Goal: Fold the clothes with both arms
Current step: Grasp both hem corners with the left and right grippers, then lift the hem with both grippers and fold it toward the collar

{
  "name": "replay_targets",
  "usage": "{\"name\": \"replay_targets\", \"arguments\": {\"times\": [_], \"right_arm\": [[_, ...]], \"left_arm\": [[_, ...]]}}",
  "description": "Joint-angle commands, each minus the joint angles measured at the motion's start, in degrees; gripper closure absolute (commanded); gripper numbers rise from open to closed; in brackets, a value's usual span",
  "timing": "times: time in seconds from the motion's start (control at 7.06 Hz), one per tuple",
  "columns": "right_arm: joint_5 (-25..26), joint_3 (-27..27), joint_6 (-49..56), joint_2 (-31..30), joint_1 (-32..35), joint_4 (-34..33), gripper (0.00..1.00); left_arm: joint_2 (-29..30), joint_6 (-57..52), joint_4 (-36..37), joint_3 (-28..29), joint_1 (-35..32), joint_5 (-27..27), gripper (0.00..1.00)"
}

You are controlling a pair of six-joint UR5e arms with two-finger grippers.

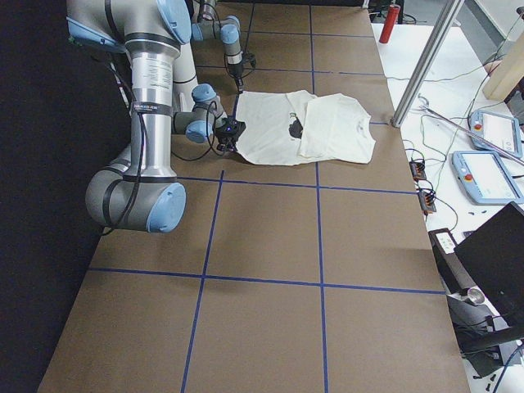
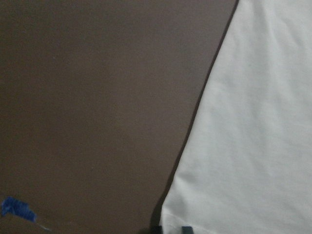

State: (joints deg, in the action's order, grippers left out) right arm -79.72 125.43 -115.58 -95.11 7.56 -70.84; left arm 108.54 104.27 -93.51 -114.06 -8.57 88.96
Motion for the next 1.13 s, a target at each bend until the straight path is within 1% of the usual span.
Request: {"name": "replay_targets", "arguments": {"times": [0.0,0.14,0.28,0.43,0.57,0.71,0.99], "right_arm": [[0.0,0.3,0.0,0.0,0.1,0.0,1.0],[-0.2,1.6,-0.1,-0.2,-0.2,0.0,1.0],[-0.5,4.1,-0.4,-1.4,-1.6,0.0,1.0],[-0.6,7.3,-0.5,-4.3,-4.4,0.0,1.0],[-0.5,9.7,-0.6,-5.9,-6.7,0.1,1.0],[-0.5,12.1,-1.3,-6.0,-8.4,0.0,1.0],[0.6,13.2,-3.3,-5.6,-10.9,0.0,1.0]], "left_arm": [[-0.4,0.1,0.4,-4.7,-0.4,0.2,1.0],[-1.6,0.7,1.0,-7.5,-0.4,0.2,1.0],[-3.3,0.9,2.0,-10.8,0.4,0.1,1.0],[-3.5,3.6,6.0,-14.1,1.8,0.0,1.0],[-3.6,5.7,8.8,-17.7,4.2,-0.1,1.0],[-3.7,6.0,10.8,-19.8,4.3,-0.2,1.0],[-6.7,5.9,11.2,-21.5,4.3,-0.2,1.0]]}}
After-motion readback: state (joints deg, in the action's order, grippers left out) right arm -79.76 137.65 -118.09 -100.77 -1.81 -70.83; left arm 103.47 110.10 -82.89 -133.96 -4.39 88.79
